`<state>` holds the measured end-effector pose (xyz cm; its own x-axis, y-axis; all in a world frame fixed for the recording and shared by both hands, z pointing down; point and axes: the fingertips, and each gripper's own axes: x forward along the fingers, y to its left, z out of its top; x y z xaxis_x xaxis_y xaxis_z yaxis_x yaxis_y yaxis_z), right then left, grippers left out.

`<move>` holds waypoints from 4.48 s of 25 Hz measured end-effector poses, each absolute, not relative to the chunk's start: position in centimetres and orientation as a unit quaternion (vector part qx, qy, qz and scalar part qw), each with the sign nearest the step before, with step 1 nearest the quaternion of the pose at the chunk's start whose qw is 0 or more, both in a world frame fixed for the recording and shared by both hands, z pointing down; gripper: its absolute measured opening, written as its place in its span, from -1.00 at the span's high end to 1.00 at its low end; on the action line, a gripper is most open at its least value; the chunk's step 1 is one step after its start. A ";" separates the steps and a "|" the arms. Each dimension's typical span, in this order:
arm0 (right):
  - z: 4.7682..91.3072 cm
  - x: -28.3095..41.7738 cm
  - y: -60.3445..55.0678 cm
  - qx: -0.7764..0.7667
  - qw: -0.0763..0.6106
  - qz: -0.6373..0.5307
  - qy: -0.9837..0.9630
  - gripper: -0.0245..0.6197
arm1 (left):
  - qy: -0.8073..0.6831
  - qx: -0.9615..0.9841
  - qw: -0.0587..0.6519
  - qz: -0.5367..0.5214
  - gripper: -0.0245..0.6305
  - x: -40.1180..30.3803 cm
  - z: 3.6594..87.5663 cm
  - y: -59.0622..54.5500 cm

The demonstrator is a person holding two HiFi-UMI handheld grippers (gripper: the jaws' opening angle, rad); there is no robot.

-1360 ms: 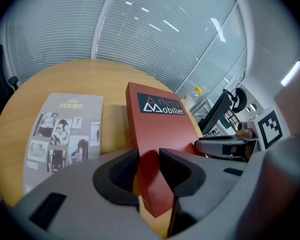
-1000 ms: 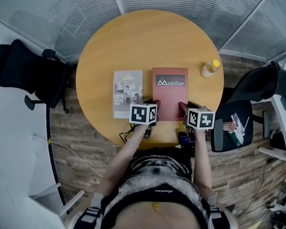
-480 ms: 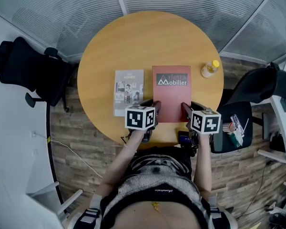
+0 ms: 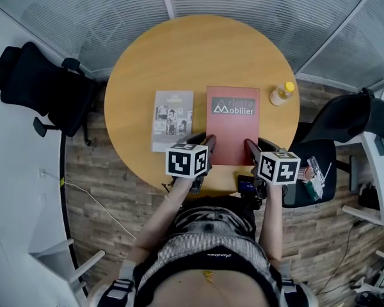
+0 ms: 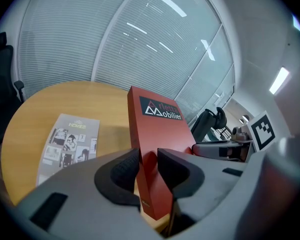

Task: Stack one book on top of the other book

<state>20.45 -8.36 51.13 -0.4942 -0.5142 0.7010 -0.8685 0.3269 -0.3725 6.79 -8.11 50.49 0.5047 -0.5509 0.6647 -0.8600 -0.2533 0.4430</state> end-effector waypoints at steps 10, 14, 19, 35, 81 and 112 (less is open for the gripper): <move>49.6 21.3 -7.9 0.442 0.233 0.362 -0.787 0.45 | -0.467 0.772 0.391 0.180 0.60 7.7 48.9 -7.5; 49.3 21.3 -7.8 0.436 0.233 0.360 -0.791 0.45 | -0.472 0.771 0.388 0.177 0.59 7.7 48.6 -7.3; 49.1 21.6 -7.6 0.431 0.234 0.357 -0.795 0.45 | -0.480 0.769 0.386 0.173 0.59 8.0 48.4 -6.9; 49.0 21.8 -7.7 0.422 0.232 0.347 -0.805 0.45 | -0.492 0.765 0.381 0.166 0.59 8.2 48.3 -6.5; 49.4 -1.8 -8.0 0.472 0.236 0.345 -0.776 0.45 | -0.442 0.791 0.386 0.174 0.60 -15.4 49.4 -8.2; 53.6 -4.4 -8.9 0.468 0.241 0.368 -0.766 0.45 | -0.430 0.780 0.407 0.204 0.61 -18.0 53.4 -9.1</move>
<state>-4.42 -8.91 53.59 -0.4454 -0.5401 0.7141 -0.8950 0.2899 -0.3389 -18.05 -9.12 53.36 0.5471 -0.5042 0.6682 -0.8365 -0.2998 0.4587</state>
